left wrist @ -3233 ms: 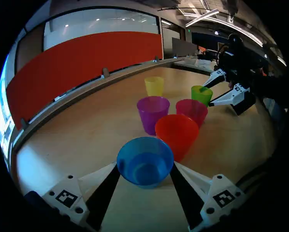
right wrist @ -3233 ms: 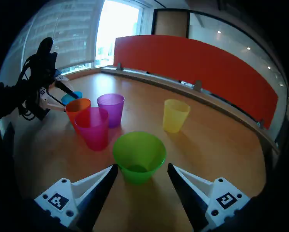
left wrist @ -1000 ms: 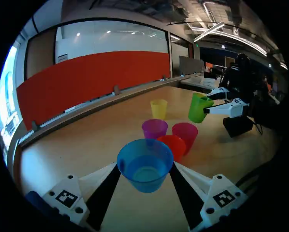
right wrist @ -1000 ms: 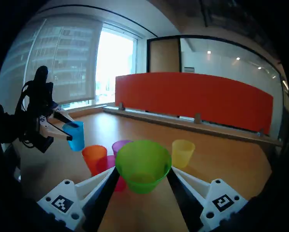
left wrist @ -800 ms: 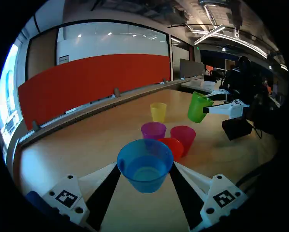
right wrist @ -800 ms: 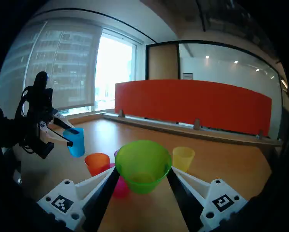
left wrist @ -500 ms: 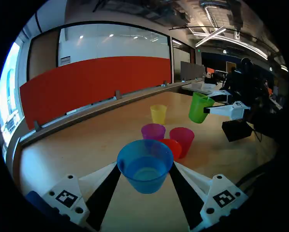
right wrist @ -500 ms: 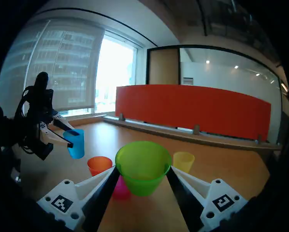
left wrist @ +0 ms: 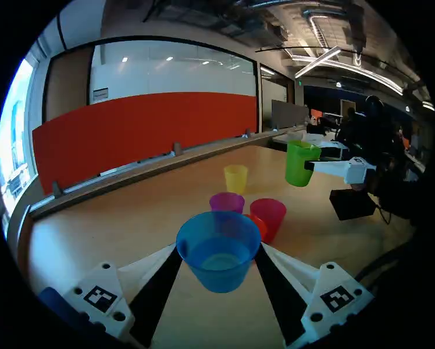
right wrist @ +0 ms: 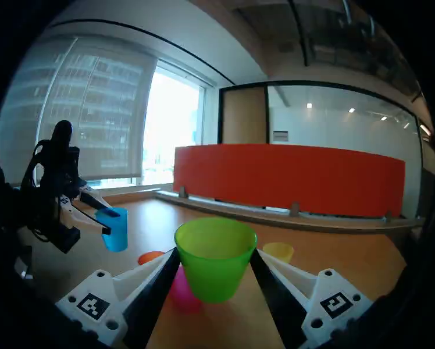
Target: Pour water
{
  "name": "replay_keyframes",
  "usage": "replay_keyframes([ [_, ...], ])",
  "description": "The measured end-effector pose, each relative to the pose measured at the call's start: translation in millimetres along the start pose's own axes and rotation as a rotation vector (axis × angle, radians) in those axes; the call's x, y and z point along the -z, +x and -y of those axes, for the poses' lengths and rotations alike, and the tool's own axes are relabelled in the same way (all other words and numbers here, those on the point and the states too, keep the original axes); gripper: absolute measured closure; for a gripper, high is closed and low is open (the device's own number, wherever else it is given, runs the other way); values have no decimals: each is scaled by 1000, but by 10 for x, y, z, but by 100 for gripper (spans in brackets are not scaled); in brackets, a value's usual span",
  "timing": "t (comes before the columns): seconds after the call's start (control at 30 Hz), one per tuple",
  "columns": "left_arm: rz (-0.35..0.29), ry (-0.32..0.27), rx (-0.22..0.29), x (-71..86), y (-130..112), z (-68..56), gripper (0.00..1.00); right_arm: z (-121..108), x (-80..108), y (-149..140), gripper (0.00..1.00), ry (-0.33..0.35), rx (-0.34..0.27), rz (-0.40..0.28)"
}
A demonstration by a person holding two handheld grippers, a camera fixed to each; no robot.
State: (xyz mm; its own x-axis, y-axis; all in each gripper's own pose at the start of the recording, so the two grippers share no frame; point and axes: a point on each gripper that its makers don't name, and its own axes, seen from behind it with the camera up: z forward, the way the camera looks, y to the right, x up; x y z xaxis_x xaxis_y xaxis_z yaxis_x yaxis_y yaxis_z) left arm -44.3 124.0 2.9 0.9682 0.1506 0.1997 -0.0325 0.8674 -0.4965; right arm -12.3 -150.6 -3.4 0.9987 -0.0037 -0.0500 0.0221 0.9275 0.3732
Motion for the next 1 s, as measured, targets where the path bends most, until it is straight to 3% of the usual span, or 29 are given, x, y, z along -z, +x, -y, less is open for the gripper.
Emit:
replay_keyframes([
  [0.37, -38, 0, 14, 45, 68, -38, 15, 20, 34, 72, 10, -7, 2, -28],
  [0.7, -109, 10, 29, 95, 200, -66, 15, 24, 40, 61, 10, -8, 5, -28],
  [1.0, -190, 4, 32, 175, 373, -167, 15, 29, 52, 52, 10, -12, 12, -28],
])
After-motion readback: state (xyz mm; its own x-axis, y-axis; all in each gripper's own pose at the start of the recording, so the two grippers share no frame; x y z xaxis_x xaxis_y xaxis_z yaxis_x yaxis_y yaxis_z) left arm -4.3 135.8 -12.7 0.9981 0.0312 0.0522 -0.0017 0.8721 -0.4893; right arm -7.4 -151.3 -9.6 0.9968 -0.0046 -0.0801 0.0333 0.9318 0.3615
